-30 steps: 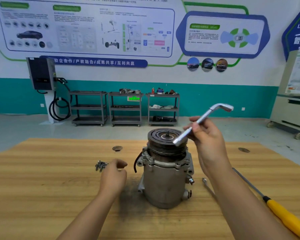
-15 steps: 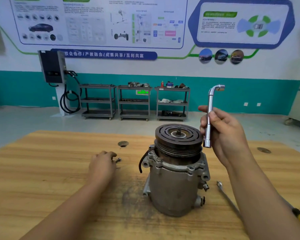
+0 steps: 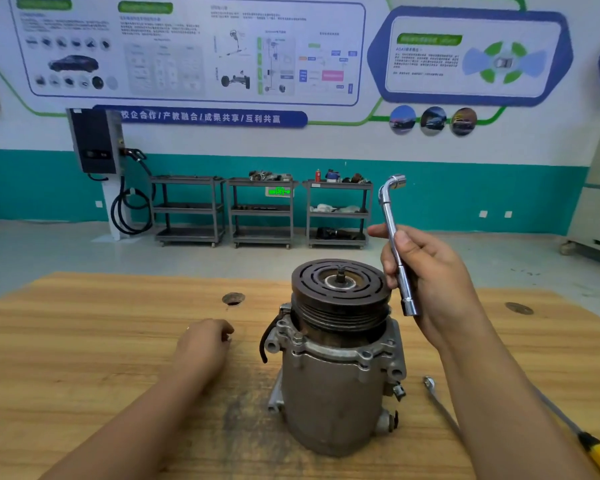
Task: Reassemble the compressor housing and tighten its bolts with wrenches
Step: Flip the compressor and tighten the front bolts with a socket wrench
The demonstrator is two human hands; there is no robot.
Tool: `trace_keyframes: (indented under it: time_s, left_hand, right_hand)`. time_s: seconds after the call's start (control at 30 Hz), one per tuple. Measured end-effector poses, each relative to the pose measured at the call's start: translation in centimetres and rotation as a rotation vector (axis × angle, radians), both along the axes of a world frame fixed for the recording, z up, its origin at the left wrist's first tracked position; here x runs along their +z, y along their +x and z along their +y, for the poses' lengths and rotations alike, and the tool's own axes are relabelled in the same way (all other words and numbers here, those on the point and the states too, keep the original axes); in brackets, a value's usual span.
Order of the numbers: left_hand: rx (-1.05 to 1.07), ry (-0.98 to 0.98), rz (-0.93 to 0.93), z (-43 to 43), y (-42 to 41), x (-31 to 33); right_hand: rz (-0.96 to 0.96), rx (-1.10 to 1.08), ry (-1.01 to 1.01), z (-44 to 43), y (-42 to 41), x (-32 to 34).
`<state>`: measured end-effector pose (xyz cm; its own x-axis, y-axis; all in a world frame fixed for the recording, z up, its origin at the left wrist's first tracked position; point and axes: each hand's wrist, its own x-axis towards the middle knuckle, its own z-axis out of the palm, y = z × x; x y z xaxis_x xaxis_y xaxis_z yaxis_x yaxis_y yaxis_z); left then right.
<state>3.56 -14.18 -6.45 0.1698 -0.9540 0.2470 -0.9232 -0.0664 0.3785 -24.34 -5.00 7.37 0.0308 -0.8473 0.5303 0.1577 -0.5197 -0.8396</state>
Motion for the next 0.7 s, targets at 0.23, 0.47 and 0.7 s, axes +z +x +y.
trace_keyframes:
  time_s: [0.23, 0.47, 0.7]
  left_hand:
    - [-0.037, -0.244, 0.584, 6.3, -3.1, 4.7]
    - [-0.224, -0.575, 0.82, 15.3, -7.7, 10.2]
    - [-0.359, -0.644, 0.657, 16.6, -13.4, 8.9]
  right_hand:
    - [0.132, 0.025, 0.008, 0.9, -0.2, 0.7]
    - [0.187, 0.041, -0.044, 2.0, -0.5, 1.6]
    - [0.227, 0.054, -0.075, 2.7, -1.4, 2.1]
